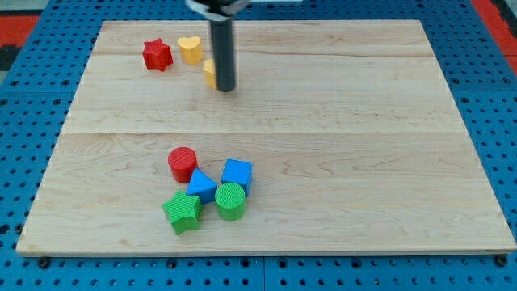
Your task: Move the red circle into the yellow blocks
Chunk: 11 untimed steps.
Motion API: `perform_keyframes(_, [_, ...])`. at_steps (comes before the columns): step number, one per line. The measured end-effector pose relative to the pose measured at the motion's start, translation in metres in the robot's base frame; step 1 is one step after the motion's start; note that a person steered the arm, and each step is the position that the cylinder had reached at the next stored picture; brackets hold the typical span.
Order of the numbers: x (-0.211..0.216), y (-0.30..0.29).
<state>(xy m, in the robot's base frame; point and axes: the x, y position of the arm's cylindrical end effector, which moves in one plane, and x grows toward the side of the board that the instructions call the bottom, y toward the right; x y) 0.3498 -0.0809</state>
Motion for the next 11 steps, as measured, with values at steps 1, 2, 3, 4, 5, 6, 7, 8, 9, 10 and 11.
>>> perform_keyframes(1, [0.016, -0.012])
perform_keyframes(2, [0.055, -0.061])
perform_keyframes(3, [0.106, -0.107])
perform_keyframes(4, [0.140, -0.112])
perform_keyframes(5, [0.175, -0.091])
perform_keyframes(6, [0.179, -0.057])
perform_keyframes(7, [0.160, -0.037])
perform_keyframes(8, [0.156, -0.002])
perform_keyframes(9, [0.156, 0.036])
perform_keyframes(10, [0.156, 0.067])
perform_keyframes(11, [0.155, 0.067])
